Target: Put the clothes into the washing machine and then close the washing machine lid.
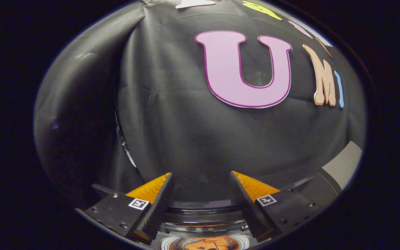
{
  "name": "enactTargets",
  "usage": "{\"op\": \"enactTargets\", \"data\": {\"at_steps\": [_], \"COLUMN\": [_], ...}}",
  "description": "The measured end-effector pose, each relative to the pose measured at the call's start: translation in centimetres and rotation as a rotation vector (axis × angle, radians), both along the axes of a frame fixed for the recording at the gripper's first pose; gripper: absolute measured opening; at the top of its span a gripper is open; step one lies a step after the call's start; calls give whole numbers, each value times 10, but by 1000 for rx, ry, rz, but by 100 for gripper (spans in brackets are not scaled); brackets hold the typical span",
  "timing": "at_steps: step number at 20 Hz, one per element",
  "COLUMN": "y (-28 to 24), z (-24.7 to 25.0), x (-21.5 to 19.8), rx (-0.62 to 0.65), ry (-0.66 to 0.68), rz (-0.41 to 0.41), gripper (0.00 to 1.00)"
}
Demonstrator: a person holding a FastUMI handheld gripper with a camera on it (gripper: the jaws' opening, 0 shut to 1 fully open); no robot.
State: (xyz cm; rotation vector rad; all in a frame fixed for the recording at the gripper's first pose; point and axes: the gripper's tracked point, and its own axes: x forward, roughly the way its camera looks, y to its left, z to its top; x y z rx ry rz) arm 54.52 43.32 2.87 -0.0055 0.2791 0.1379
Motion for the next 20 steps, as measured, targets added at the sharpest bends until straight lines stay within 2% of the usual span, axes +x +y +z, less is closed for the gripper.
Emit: {"op": "enactTargets", "data": {"at_steps": [4,20], "y": [-2,-5], "z": [-1,2], "x": [-12,-12], "rx": [0,3], "ry": [6,-18], "rz": [9,6], "gripper": [97,97]}}
